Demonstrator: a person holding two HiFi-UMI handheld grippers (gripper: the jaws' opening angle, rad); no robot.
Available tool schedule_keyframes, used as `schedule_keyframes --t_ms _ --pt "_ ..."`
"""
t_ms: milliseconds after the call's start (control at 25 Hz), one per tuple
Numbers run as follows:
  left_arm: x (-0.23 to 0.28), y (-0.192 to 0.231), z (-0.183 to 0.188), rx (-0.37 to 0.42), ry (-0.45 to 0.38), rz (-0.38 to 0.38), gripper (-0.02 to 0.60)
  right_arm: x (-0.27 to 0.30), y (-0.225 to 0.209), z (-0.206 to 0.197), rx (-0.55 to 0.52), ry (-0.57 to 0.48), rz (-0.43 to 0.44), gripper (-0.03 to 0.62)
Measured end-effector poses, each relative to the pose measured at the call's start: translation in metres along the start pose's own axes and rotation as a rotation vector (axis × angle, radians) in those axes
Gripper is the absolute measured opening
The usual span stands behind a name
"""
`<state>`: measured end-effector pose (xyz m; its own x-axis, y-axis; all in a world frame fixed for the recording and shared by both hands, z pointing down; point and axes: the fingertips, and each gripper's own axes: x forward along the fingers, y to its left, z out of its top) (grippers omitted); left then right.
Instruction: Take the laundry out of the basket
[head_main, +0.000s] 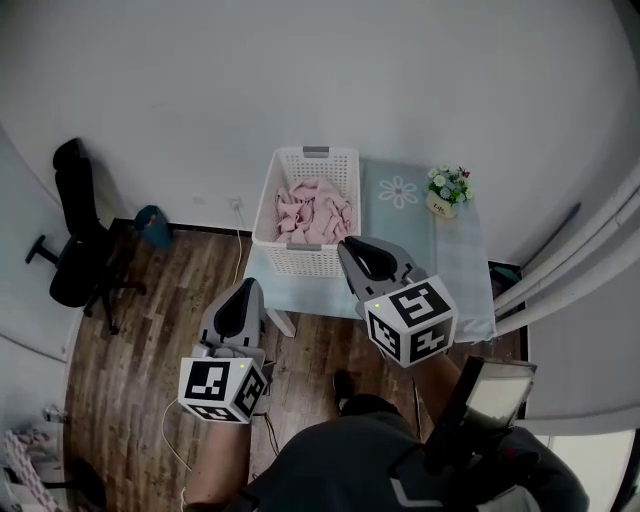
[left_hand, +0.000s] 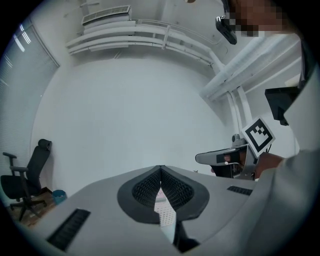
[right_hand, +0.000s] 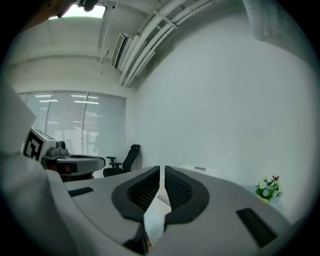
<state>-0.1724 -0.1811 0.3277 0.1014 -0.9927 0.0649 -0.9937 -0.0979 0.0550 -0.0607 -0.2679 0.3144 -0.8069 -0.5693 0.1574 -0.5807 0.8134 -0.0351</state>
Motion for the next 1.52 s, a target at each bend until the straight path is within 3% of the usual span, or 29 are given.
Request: schedule_keyframes --t_ms 280,600,720,960,1160,1320,1520 --pt "0.083 0.008 0.029 0.041 -0.022 -0.021 0.008 0.046 -0.072 0.027 0.019 -0.051 -0.033 0.022" --pt "0.142 0.038 0.032 0.039 0.009 -0.023 0.008 0.102 -0.110 0.030 0.023 -0.022 -0.035 0.050" --pt "0.160 0.055 0.028 0.045 0.027 -0.048 0.008 0.126 -0.113 0.022 0.046 0.014 -0.027 0.149" --pt "0.191 0.105 0.021 0.024 0.043 -0.114 0.009 0.174 -0.119 0.005 0.080 0.094 -0.096 0.241" --pt "0.218 0.150 0.019 0.039 0.063 -0.185 0.008 0.222 -0.118 -0.020 0.161 0.191 -0.141 0.369" --pt "0.234 0.173 0.008 0.027 0.081 -0.259 0.009 0.256 -0.122 -0.060 0.211 0.329 -0.173 0.425" --pt "0.255 0.198 -0.017 0.000 0.118 -0.293 0.009 0.287 -0.133 -0.114 0.264 0.484 -0.235 0.458"
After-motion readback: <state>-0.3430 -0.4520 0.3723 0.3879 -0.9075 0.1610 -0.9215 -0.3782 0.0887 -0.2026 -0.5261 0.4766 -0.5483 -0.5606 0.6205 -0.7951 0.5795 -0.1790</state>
